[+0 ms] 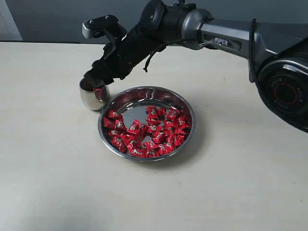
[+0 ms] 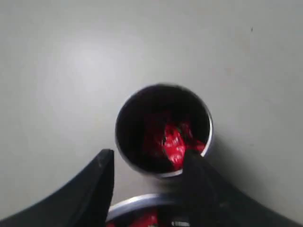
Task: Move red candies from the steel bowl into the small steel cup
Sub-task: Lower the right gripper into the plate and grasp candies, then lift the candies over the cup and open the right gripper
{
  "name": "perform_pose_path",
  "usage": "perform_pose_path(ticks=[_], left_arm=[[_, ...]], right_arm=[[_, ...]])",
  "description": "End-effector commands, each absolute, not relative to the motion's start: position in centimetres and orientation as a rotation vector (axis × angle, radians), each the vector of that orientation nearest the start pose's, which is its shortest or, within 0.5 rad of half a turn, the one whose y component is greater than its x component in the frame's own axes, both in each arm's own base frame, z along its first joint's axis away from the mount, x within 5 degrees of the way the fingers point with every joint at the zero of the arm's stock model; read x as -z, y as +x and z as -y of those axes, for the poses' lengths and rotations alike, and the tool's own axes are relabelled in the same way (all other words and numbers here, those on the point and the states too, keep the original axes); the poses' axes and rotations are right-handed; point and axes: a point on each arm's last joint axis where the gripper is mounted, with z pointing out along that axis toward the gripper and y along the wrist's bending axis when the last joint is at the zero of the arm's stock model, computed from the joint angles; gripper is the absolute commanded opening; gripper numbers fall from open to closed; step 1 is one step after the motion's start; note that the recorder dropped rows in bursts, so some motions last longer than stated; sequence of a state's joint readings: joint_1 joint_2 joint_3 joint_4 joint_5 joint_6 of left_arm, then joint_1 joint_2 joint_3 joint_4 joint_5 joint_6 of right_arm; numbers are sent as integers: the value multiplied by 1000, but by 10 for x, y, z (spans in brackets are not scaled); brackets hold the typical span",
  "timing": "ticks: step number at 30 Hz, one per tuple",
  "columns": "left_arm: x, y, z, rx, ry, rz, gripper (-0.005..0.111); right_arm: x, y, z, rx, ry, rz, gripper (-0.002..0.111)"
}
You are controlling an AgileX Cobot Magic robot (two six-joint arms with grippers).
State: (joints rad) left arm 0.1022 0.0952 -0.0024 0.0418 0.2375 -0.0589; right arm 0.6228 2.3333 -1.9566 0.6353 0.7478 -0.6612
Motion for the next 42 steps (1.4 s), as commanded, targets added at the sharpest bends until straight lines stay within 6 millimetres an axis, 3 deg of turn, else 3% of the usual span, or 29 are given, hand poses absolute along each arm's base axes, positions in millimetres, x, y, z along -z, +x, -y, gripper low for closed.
perform_pose_path(ticks=[1,14,30,32,38,42], left_arm=[[-187,61,-7,-65,-112,-1800,0],[-187,61,-7,-65,-112,-1800,0],[-187,61,-7,-65,-112,-1800,0],[-187,61,-7,-65,-112,-1800,0],[-187,61,-7,-65,-112,-1800,0],[-187,61,-7,-65,-112,-1800,0]], right_arm=[[-194,392,-315,-562,-1217,-2410,45],[-151,381,-313,-603,-1330,-2614,45],[-112,381,-318,-692,-1283,-2702,45],[-112,381,-318,-692,-1283,-2702,40],[-116,381,-318,-691,-1281,-2692,1],[-134,380,-318,-692,-1284,-2661,-1]])
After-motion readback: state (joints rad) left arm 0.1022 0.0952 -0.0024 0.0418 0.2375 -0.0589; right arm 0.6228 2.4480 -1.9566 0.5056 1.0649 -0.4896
